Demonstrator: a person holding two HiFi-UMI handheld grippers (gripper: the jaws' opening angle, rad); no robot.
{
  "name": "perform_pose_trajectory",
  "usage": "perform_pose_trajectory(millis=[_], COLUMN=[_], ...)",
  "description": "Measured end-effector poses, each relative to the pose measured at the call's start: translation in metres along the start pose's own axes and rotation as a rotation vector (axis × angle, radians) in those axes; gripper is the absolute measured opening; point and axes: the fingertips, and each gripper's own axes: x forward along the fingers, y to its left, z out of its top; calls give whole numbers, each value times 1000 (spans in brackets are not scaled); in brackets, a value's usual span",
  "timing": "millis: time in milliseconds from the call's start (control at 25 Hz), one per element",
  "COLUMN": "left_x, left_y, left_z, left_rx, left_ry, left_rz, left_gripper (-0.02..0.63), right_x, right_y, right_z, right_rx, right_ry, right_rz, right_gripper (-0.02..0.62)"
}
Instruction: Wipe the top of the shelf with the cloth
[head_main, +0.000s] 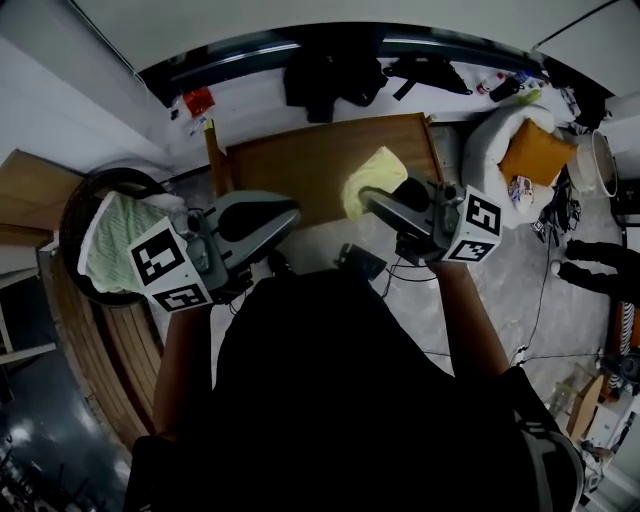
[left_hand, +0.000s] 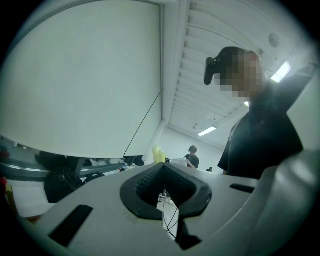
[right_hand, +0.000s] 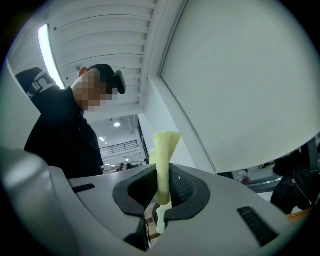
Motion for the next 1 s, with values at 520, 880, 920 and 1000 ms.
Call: perform_pose_trajectory(millis=[520, 880, 920, 1000], left_x=[63, 62, 59, 51], left_y=[-102, -151, -156, -168], left_z=[-77, -108, -108, -107], left_rx=[-60, -30, -25, -21], left_ry=[23, 13, 5, -9], left_rz=[63, 120, 112, 94], left_gripper=[11, 11, 11, 11], right_x=[-103, -131, -131, -128], right_y=[80, 129, 136, 152], right_z=[-34, -62, -64, -69], right_rx=[-17, -34, -50, -89], right_ry=[43, 66, 76, 108], right_rz=[50, 68, 63, 58], right_gripper=[48, 48, 48, 48])
